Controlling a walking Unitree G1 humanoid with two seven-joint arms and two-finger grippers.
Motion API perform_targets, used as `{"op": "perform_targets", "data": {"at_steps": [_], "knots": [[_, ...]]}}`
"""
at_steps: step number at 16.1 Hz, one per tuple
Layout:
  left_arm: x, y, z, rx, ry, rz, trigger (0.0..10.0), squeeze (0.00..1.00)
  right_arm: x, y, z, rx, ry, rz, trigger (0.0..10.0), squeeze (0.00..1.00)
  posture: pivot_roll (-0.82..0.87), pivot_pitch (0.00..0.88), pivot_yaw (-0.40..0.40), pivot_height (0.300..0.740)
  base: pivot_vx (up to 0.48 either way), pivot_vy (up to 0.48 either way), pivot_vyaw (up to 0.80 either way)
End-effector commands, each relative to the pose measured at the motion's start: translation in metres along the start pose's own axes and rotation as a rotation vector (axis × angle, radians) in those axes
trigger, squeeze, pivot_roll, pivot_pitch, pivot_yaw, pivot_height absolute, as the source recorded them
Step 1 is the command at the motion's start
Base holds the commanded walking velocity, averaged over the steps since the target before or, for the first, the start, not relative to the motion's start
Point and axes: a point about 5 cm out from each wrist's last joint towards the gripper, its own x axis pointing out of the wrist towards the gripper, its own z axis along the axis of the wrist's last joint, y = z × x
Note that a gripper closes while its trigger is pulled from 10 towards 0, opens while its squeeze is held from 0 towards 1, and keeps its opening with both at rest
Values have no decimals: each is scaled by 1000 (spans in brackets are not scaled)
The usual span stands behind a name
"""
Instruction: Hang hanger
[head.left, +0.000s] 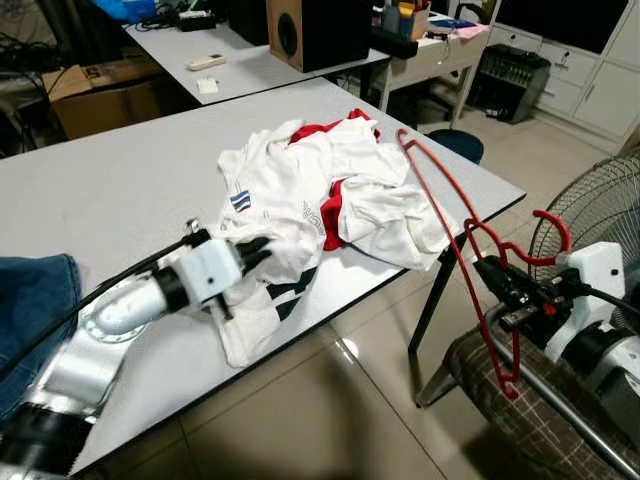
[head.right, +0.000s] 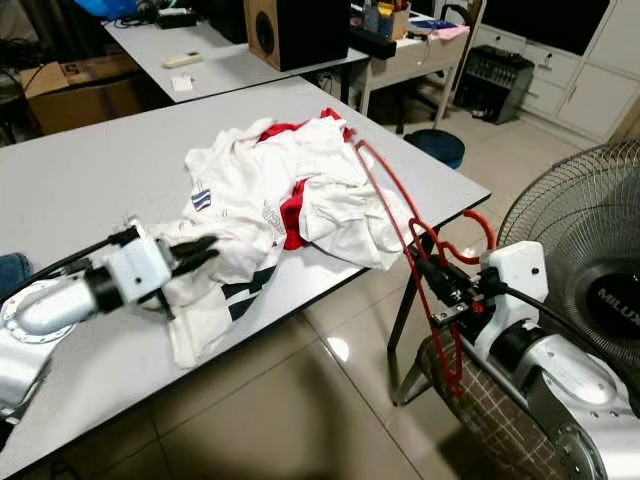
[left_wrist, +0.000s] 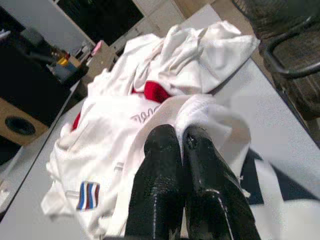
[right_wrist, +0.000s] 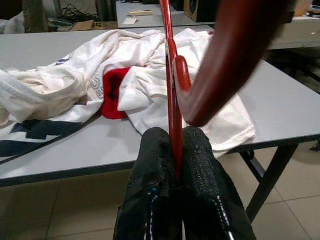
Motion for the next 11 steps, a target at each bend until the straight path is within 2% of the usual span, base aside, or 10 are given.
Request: {"op": "perform_targets", "data": {"at_steps": [1,2,4,5,7,8,10,11], "knots": [[-4,7,6,31,-8,-2,10000,576,3,0,3,-5,-18,15,10000,0,-135,0,-5,740,0,0,0],[-6,8,7,7,-18,-16,10000,1000,4,0,4,-5,-19,17,10000,0,-132,0,-6,740,0,0,0],[-17,7,11,-169,-50,-92,10000,1000,5,1,4,-2,-21,27,10000,0,-129,0,-4,740,0,0,0],[-18,6,12,-225,-55,-106,10000,1000,5,1,3,-1,-19,30,10000,0,-129,0,-4,740,0,0,0],[-26,-11,12,-429,-4,-284,10000,1000,3,6,0,0,-3,62,10000,0,-129,0,-4,740,0,0,0],[-28,-16,10,-480,25,-308,10000,1000,3,7,-1,1,-1,67,10000,0,-127,0,1,740,0,0,0],[-19,-8,-3,-518,104,-144,10000,1000,3,7,-1,2,-3,67,10000,0,-126,0,2,740,0,0,0],[-13,-9,-12,-587,169,-56,10000,1000,4,8,-1,2,-5,69,10000,0,-128,0,3,740,0,0,0]]}}
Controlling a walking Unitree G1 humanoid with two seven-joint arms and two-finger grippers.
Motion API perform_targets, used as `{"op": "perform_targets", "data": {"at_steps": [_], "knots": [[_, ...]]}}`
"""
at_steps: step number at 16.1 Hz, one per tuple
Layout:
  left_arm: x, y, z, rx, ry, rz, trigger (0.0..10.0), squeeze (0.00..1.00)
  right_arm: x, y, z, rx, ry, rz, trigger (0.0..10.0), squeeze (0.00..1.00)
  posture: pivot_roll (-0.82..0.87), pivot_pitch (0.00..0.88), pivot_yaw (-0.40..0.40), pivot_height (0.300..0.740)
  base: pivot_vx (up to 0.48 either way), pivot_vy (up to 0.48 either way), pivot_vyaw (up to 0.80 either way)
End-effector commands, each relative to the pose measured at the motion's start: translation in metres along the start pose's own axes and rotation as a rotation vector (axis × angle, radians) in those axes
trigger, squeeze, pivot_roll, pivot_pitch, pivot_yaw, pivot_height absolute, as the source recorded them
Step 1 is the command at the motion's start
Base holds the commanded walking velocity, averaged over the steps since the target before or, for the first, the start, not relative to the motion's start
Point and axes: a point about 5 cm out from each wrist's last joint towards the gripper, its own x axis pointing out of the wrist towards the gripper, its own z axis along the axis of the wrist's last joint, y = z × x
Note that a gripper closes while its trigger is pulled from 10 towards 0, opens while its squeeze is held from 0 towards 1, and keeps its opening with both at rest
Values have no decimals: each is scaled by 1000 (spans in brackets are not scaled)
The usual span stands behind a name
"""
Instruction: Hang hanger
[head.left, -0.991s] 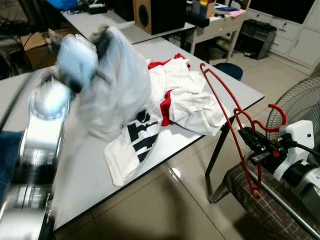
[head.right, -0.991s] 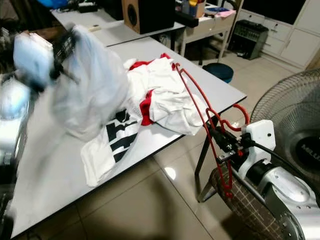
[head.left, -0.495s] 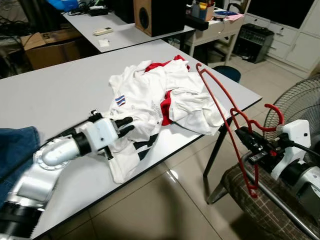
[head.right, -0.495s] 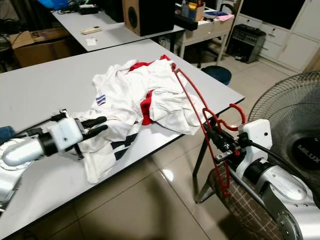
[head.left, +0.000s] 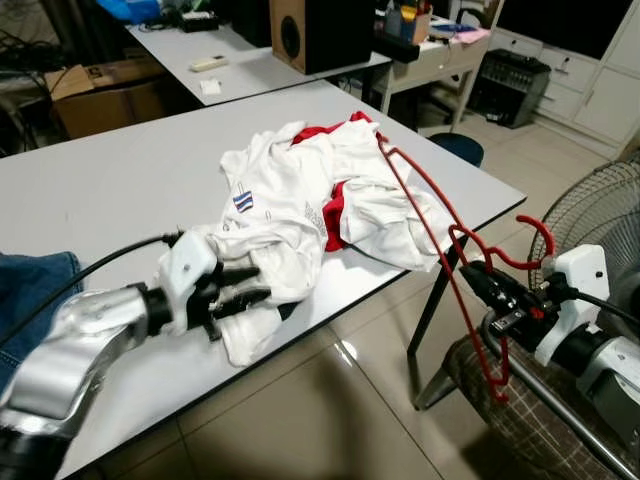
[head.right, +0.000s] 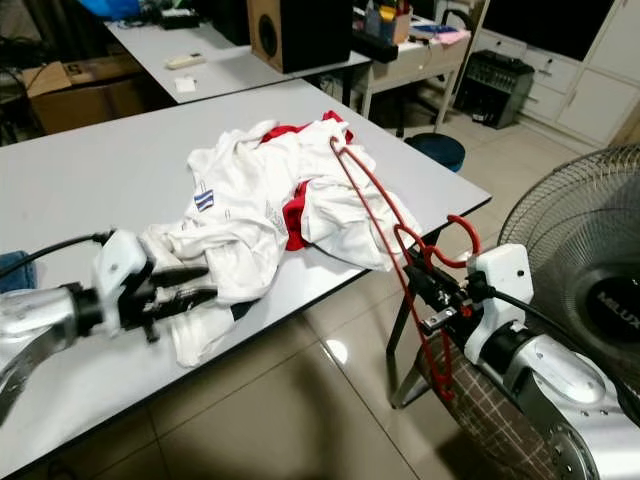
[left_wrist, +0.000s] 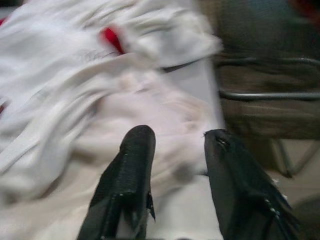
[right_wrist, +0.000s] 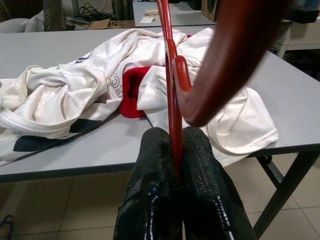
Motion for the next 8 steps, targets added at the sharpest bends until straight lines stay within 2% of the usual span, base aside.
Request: {"op": "perform_targets", "data": {"at_steps": [1,2,3,7,8], "knots": [[2,4,-1,-16,17,53,10000,1000,1,1,3,-7,-12,8,10000,0,-128,0,3,740,0,0,0],[6,-4,-2,-24,36,38,10000,259,1,2,3,-8,-12,12,10000,0,-134,0,2,740,0,0,0],[8,-9,-4,-40,45,24,10000,0,1,2,3,-7,-13,14,10000,0,-134,0,2,740,0,0,0],[29,-16,-8,-89,44,69,10000,0,3,4,3,-10,-11,24,10000,0,-139,0,2,740,0,0,0],[31,-17,-10,-71,61,68,10000,0,3,4,3,-11,-10,25,10000,0,-144,0,4,740,0,0,0]]}}
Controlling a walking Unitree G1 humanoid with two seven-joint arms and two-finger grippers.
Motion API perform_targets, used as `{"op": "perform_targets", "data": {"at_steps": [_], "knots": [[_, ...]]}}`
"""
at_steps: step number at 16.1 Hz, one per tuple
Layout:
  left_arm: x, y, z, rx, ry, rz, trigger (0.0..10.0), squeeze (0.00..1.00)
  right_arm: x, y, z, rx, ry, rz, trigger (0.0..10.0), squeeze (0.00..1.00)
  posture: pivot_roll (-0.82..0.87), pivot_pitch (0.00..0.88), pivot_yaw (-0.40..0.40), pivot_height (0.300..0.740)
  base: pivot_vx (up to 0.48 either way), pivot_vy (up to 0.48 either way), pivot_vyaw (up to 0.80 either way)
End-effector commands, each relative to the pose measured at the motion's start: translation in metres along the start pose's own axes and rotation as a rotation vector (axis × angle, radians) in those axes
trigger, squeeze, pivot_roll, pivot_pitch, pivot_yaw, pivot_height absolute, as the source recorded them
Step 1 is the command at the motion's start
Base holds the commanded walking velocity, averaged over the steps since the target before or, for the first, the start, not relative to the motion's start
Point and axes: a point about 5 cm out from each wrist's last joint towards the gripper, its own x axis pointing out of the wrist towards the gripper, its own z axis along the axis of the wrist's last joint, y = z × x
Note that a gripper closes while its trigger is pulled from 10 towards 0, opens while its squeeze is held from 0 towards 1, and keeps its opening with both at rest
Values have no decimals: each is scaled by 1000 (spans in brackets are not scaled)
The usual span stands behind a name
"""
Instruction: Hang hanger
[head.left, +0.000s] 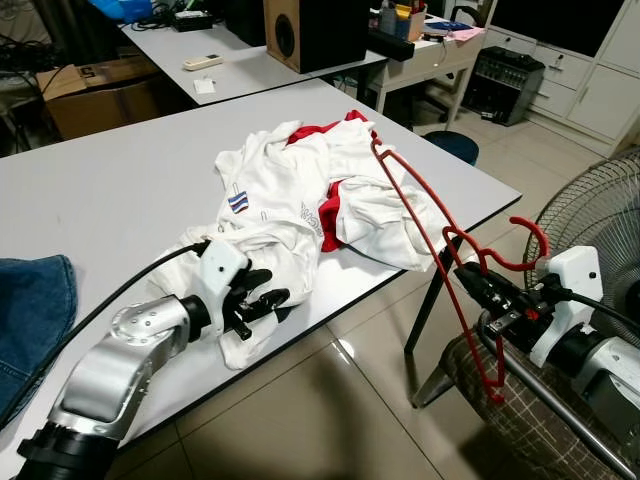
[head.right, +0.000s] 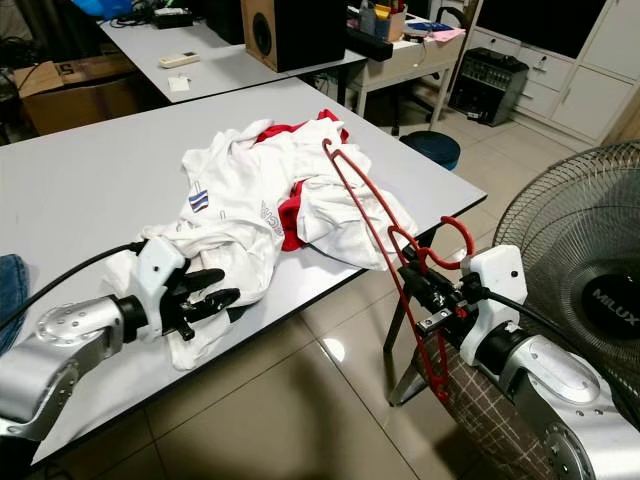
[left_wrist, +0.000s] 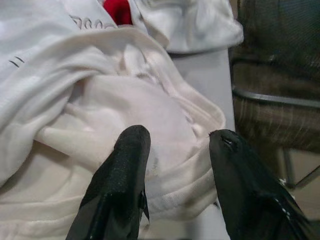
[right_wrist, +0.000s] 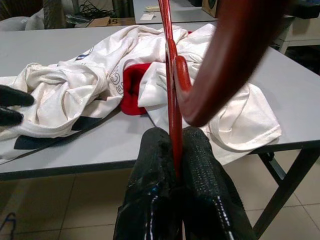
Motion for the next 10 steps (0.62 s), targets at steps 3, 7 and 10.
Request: {"op": "perform_targets", "data": {"at_steps": [3,7,10], "knots": [[-1,2,-8,89,82,10,5373,0,-1,0,4,-18,-12,7,10000,0,-151,0,6,740,0,0,0],[-16,-1,-1,195,64,-134,0,0,-3,0,4,-19,0,19,10000,0,-146,0,0,740,0,0,0],[-12,3,1,248,63,-95,0,0,-2,0,4,-23,12,47,10000,0,-143,0,-4,740,0,0,0]]}}
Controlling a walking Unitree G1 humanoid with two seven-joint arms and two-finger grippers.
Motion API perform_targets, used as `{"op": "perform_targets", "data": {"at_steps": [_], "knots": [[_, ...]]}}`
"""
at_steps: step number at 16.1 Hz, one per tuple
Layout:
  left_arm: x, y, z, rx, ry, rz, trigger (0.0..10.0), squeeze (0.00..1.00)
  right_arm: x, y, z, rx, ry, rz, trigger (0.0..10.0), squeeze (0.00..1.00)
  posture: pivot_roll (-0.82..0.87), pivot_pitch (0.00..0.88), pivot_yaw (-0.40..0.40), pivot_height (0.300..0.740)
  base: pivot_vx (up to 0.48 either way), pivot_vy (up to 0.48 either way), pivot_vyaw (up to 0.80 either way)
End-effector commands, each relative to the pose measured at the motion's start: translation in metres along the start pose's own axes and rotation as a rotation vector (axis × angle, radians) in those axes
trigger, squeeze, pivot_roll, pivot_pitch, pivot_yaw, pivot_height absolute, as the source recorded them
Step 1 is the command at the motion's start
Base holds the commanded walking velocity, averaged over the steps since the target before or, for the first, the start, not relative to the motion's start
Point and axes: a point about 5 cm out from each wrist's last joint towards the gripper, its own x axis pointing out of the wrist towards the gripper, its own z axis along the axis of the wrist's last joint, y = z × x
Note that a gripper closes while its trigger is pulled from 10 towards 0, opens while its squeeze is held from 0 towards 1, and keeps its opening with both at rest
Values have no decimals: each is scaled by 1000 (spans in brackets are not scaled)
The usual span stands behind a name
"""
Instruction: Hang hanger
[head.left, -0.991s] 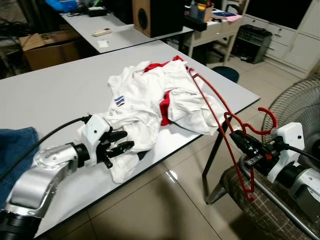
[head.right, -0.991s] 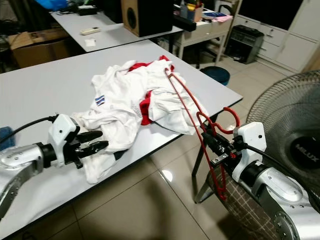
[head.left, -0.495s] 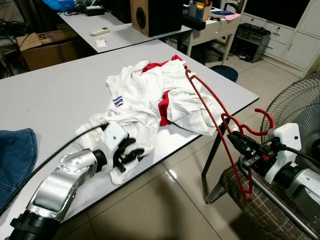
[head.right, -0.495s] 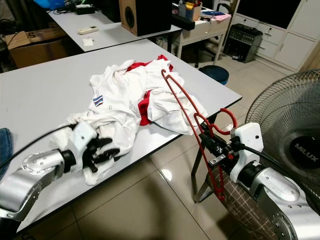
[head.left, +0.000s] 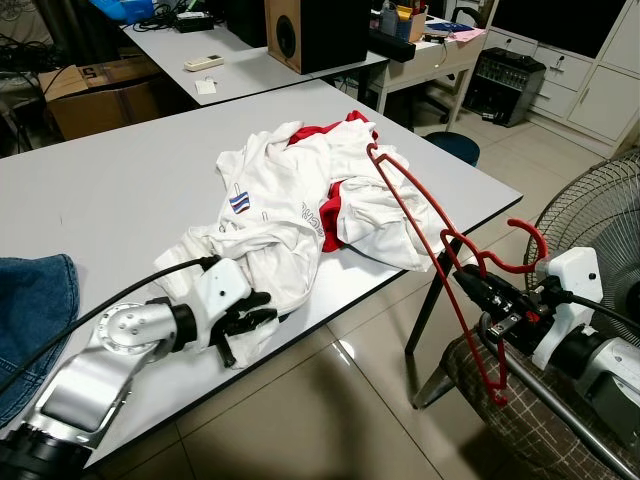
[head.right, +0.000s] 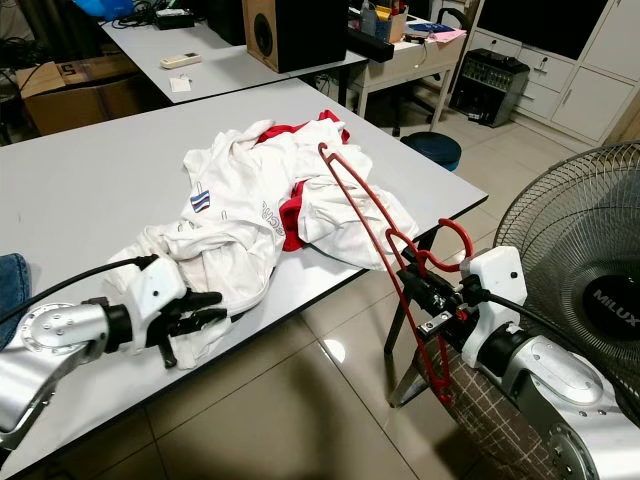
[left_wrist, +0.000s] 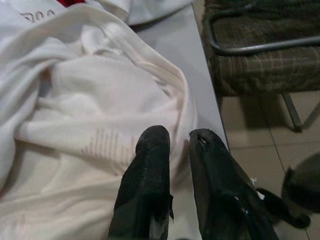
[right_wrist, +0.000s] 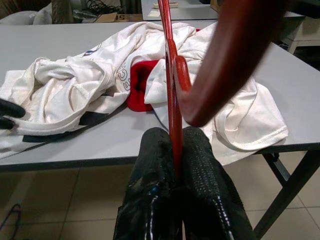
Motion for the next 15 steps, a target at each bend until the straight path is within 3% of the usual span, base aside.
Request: {"op": "perform_targets", "data": {"at_steps": [1,2,4,5,8,11,15], "knots": [[-1,14,8,-31,-47,97,8000,0,-1,2,3,-4,-2,24,10000,0,-143,0,-4,740,0,0,0],[-2,18,10,-66,-73,134,10000,0,-1,3,3,-3,-1,28,10000,0,-143,0,-4,740,0,0,0],[-10,23,11,-188,-171,126,10000,0,-3,4,2,1,4,36,10000,0,-144,0,-3,740,0,0,0],[-17,20,3,-179,-157,65,10000,1000,-2,4,1,4,8,42,10000,0,-142,0,-4,740,0,0,0],[-21,19,-13,-164,-81,2,10000,1000,-2,5,0,7,13,60,10000,0,-141,0,-6,740,0,0,0],[-18,29,-25,-157,-24,47,10000,1000,0,7,1,8,12,69,10000,0,-140,0,-2,740,0,0,0],[-10,36,-29,-165,-36,89,10000,1000,-1,8,1,11,10,70,10000,0,-143,0,5,740,0,0,0]]}}
